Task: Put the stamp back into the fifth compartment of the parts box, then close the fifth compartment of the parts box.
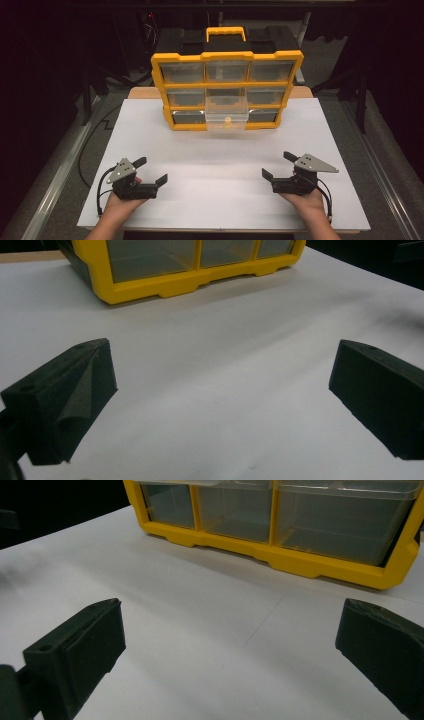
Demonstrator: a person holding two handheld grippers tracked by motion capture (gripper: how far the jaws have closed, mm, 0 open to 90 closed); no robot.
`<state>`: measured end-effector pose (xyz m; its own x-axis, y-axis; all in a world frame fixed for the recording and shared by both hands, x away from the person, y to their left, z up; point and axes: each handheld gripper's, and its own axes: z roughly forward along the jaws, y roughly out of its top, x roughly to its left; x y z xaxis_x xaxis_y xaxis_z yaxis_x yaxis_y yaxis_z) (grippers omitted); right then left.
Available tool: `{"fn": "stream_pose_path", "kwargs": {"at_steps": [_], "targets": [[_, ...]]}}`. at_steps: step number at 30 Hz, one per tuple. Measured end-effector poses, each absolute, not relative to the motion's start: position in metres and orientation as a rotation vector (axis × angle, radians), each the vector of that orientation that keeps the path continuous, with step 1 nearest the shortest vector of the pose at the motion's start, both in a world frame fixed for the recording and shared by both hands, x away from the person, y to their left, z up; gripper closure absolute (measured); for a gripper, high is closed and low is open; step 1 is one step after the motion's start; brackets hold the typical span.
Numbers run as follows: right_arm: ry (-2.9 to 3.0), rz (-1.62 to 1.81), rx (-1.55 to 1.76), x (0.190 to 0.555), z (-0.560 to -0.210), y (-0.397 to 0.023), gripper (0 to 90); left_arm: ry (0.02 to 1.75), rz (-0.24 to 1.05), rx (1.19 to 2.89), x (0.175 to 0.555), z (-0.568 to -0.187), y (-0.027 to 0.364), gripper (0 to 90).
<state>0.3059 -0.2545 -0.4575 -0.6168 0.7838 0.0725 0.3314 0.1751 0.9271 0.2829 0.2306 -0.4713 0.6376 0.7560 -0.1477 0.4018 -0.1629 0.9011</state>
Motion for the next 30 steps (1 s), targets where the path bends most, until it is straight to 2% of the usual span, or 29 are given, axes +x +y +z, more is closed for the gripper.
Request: {"fn": "stream_pose_path", "kwargs": {"at_steps": [24, 30], "targets": [[2.031, 1.419, 1.059, 0.3063, -0.4609, -0.2502, 0.2, 0.973, 0.441, 1.735, 0.2811, -0.4688, 0.236, 0.1], [2.022, 1.427, 1.079, 0.3106, -0.4619, -0.2514, 3.0, 0.974, 0.443, 1.743, 0.2802, -0.4696, 0.237, 0.1]]}}
